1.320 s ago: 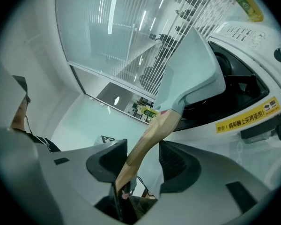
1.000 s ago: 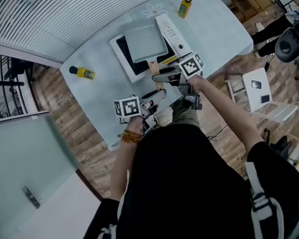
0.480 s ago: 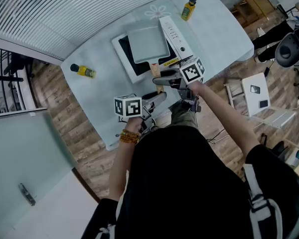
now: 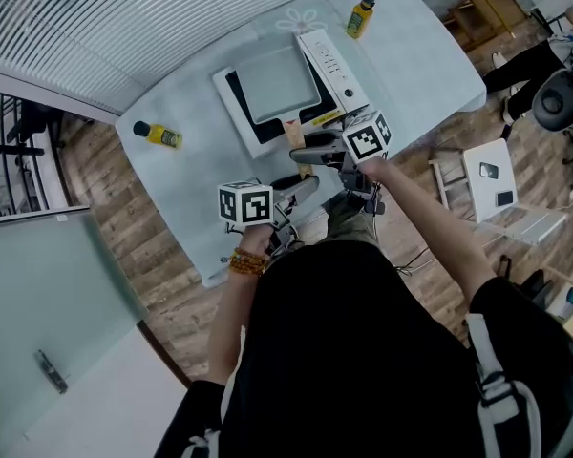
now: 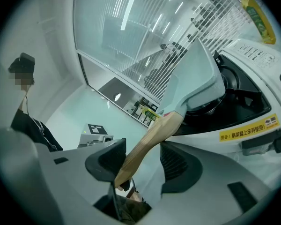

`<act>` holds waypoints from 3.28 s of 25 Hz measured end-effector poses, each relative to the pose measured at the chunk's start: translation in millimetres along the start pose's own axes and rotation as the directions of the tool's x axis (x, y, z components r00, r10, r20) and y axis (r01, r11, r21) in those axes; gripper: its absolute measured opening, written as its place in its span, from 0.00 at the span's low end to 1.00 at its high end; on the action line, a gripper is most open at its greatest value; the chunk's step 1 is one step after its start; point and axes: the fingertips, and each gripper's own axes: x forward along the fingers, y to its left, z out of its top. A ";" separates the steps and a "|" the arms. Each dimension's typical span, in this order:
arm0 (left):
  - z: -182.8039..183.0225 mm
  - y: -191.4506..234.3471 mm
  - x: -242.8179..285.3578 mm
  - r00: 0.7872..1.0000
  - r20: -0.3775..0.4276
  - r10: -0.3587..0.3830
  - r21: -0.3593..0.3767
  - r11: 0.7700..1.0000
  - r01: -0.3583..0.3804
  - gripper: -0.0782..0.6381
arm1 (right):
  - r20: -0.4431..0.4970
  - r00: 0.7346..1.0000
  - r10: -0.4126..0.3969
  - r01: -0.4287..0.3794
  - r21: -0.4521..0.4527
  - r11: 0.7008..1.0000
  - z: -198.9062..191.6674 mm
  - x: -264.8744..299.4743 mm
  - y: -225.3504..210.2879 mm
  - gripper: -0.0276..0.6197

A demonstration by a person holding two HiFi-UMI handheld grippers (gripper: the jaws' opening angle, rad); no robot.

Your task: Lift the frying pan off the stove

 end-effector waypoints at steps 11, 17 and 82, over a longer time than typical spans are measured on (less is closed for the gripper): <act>1.8 -5.6 -7.5 0.999 0.010 0.044 0.043 0.998 -0.044 0.31 | 0.047 0.997 0.053 -0.054 0.022 0.998 2.1 -0.6 7.4 0.36; 4.2 -10.4 -11.6 0.998 0.003 0.058 0.081 0.995 -0.058 0.31 | 0.068 0.996 0.061 -0.062 0.009 0.998 6.1 -2.1 13.1 0.36; 51.9 -129.0 -78.0 0.999 0.054 -0.003 0.399 0.917 -0.019 0.32 | 0.206 0.974 0.096 -0.034 -0.287 0.957 80.5 -15.8 158.0 0.36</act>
